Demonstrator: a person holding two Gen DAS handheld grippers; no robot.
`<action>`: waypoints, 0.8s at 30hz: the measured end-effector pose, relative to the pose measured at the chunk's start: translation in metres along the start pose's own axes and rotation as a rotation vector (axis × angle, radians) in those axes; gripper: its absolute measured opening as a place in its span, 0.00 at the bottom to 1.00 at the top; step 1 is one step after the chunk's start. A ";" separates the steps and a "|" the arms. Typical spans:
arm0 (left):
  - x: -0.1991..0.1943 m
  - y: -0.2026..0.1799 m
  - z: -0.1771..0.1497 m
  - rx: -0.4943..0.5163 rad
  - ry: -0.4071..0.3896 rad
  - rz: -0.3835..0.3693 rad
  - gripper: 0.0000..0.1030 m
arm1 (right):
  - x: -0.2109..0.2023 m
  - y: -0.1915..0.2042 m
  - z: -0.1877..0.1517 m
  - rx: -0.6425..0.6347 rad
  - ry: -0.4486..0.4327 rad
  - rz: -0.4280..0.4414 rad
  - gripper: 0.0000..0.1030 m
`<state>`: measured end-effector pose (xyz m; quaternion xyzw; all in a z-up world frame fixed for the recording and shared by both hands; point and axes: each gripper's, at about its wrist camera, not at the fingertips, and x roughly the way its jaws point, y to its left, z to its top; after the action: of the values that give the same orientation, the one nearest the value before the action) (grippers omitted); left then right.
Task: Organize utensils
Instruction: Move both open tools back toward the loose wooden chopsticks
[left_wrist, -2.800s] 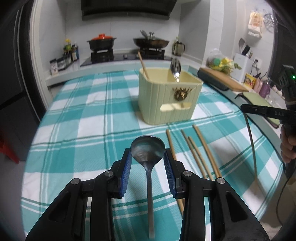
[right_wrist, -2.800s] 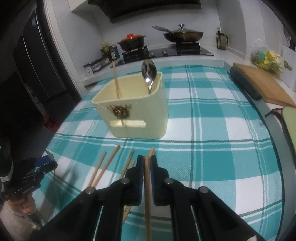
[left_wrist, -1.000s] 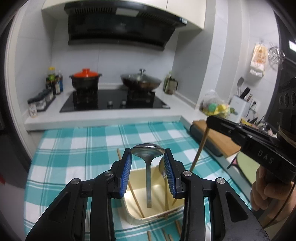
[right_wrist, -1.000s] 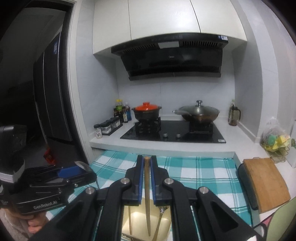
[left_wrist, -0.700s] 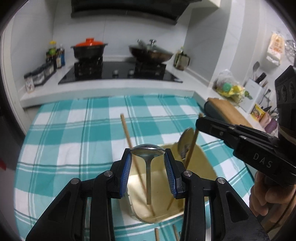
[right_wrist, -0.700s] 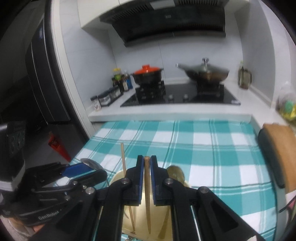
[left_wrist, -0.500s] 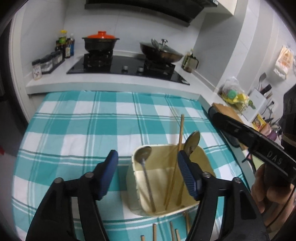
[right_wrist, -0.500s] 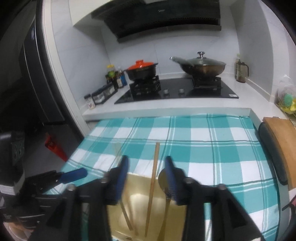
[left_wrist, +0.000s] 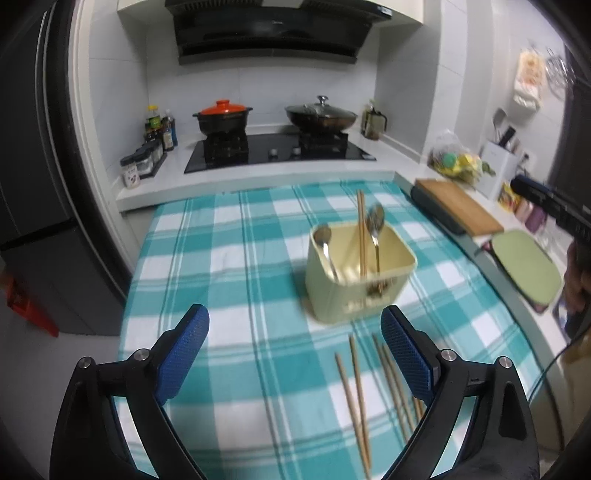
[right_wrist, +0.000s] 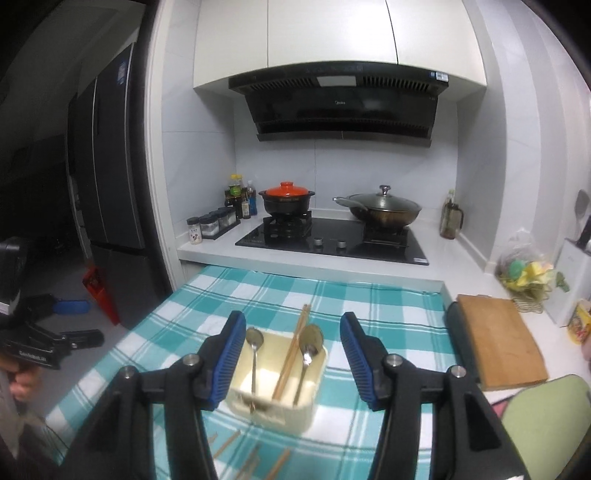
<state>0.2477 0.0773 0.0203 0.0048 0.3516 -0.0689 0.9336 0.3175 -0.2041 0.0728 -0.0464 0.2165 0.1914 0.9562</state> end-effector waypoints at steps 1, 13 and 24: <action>-0.006 -0.003 -0.016 0.005 0.008 -0.001 0.93 | -0.012 0.000 -0.008 -0.008 -0.004 -0.015 0.53; 0.015 -0.046 -0.164 -0.119 0.051 0.022 0.94 | -0.072 0.019 -0.160 -0.023 0.057 -0.170 0.53; 0.039 -0.056 -0.196 -0.144 0.069 0.064 0.94 | -0.040 0.036 -0.271 0.174 0.246 -0.156 0.51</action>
<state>0.1403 0.0284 -0.1508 -0.0488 0.3874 -0.0135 0.9205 0.1632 -0.2311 -0.1549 -0.0030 0.3435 0.0898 0.9348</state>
